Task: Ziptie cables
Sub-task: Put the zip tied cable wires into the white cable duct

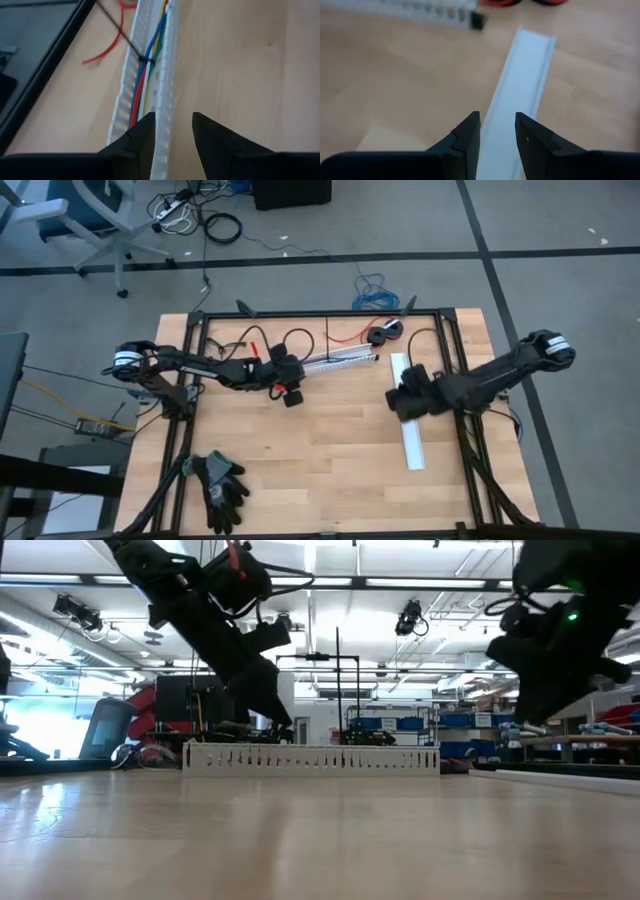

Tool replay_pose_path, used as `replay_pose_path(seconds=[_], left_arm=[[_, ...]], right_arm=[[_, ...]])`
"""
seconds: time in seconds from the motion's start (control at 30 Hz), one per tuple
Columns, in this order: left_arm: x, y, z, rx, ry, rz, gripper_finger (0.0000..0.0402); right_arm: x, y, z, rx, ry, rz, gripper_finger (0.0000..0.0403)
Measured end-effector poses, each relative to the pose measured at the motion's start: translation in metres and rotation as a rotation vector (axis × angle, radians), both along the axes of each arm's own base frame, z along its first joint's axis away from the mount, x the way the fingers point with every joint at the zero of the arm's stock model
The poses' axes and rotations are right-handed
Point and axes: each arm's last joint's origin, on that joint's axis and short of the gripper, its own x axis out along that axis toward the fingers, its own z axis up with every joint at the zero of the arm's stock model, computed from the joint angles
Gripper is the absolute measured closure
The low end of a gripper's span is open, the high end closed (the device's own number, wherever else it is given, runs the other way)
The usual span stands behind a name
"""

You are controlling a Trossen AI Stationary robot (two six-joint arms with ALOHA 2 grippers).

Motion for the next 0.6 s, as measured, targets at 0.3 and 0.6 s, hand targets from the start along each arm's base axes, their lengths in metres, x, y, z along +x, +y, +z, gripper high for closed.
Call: replay_pose_path(seconds=[0.3,0.6], left_arm=[[-0.001,-0.001,-0.001,-0.037,-0.022,0.020,0.0262],[-0.001,-0.001,-0.002,-0.033,-0.010,0.016,0.0262]], right_arm=[[0.027,-0.069,0.007,0.027,-0.061,0.063,0.0292],[0.037,-0.125,-0.022,0.119,-0.019,-0.007,0.0292]])
